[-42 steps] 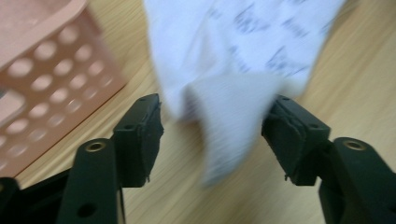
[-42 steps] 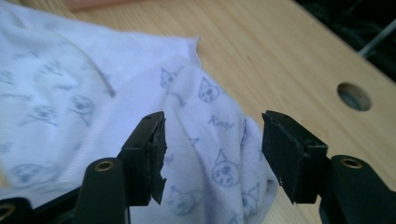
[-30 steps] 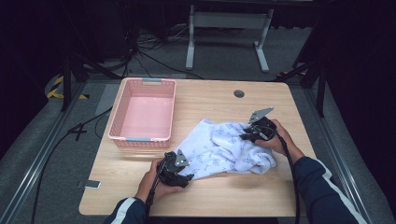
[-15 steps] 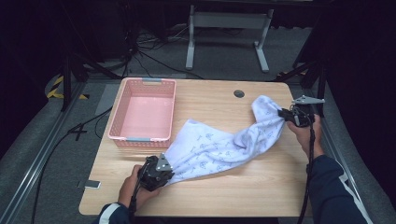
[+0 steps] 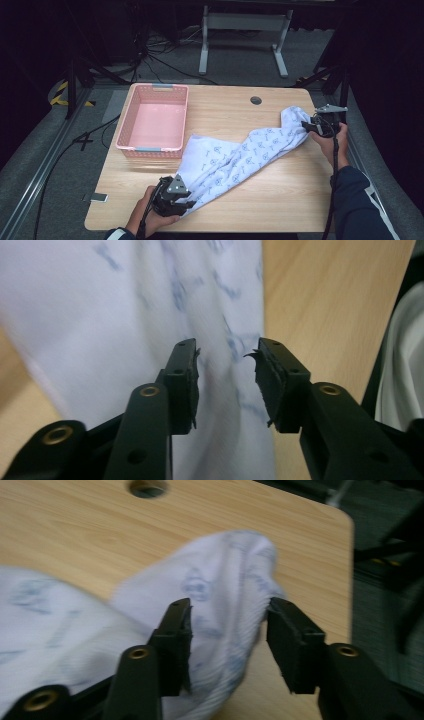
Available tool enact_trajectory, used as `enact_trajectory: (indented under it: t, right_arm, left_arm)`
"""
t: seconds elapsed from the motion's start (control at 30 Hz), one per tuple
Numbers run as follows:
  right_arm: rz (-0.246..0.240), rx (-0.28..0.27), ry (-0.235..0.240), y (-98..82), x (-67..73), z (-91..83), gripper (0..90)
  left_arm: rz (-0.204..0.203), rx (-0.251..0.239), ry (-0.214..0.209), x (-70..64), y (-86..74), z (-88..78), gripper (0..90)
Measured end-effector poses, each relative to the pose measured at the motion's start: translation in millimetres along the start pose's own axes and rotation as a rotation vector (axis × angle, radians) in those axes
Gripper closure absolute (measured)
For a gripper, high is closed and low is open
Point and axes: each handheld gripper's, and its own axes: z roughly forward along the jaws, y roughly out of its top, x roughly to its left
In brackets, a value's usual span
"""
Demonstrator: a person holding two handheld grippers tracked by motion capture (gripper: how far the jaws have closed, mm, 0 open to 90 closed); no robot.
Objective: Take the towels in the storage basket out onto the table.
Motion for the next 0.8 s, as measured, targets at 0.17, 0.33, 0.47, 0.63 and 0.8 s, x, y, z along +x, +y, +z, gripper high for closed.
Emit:
enact_trajectory:
  t: [0.17,0.33,0.47,0.63,0.8]
  right_arm:
    - [-0.125,-0.092,0.121,0.2,19.0,-32.1,53.0]
    - [-0.21,-0.095,0.355,-13.0,55.0,-48.2,52.2]
    - [-0.278,-0.03,0.378,-26.9,75.6,-43.4,47.7]
    - [-0.283,0.049,0.327,-42.0,73.6,-24.5,41.4]
    - [-0.27,0.078,0.244,-48.8,61.1,-4.7,42.5]
  left_arm:
    - [-0.003,-0.043,0.093,23.0,6.6,0.5,59.8]
    - [0.013,0.03,0.129,36.9,5.8,23.4,66.5]
    - [0.021,0.056,0.085,36.2,7.1,37.7,69.1]
    - [0.069,0.072,0.02,21.3,15.2,45.6,71.8]
    - [0.203,0.139,-0.182,-14.8,26.5,53.6,79.3]
